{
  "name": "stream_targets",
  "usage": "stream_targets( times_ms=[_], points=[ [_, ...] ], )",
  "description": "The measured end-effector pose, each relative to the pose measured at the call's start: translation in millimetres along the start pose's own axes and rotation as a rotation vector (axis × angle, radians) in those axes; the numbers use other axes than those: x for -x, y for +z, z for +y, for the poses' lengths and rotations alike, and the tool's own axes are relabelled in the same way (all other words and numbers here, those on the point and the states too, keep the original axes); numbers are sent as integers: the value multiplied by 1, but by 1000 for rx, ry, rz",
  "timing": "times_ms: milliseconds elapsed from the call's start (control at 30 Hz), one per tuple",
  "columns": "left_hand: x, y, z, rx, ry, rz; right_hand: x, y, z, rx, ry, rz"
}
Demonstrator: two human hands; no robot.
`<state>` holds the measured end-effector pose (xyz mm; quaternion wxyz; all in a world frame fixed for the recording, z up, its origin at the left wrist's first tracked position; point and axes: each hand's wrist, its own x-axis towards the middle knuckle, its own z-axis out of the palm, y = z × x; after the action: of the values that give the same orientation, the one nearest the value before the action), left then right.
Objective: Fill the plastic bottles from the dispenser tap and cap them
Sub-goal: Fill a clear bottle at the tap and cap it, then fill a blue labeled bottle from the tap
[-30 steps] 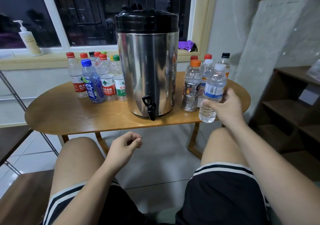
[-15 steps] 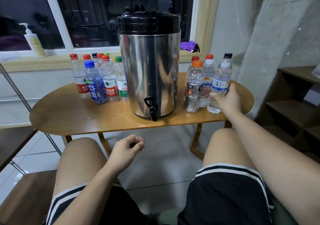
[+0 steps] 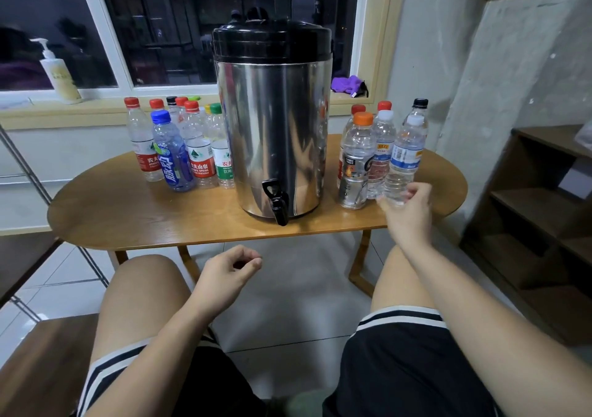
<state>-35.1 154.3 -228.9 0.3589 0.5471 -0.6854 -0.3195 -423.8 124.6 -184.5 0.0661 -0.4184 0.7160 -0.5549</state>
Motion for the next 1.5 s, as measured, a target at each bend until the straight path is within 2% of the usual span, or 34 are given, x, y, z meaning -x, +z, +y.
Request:
stream_targets(
  times_ms=[200, 433, 633, 933, 1133, 1333, 1500],
  points=[
    [-23, -26, 8, 114, 11, 79, 82, 35, -18, -144, -19, -261],
    [-89, -84, 10, 8, 3, 334, 127, 67, -3, -149, -4, -487],
    [-157, -122, -7, 44, -188, 455, 129, 69, 1, -157, 10, -517],
    [-218, -154, -14, -20, -319, 685, 132, 68, 3, -126, -3, -567],
    [-237, -164, -8, -112, -232, 637, 133, 72, 5, -131, 3, -572],
    [-225, -165, 0, -18, -231, 639, 136, 72, 3, -149, -2, -586],
    [-172, -148, 13, 185, -76, 685, 137, 69, 0, -152, -33, -589]
  ],
)
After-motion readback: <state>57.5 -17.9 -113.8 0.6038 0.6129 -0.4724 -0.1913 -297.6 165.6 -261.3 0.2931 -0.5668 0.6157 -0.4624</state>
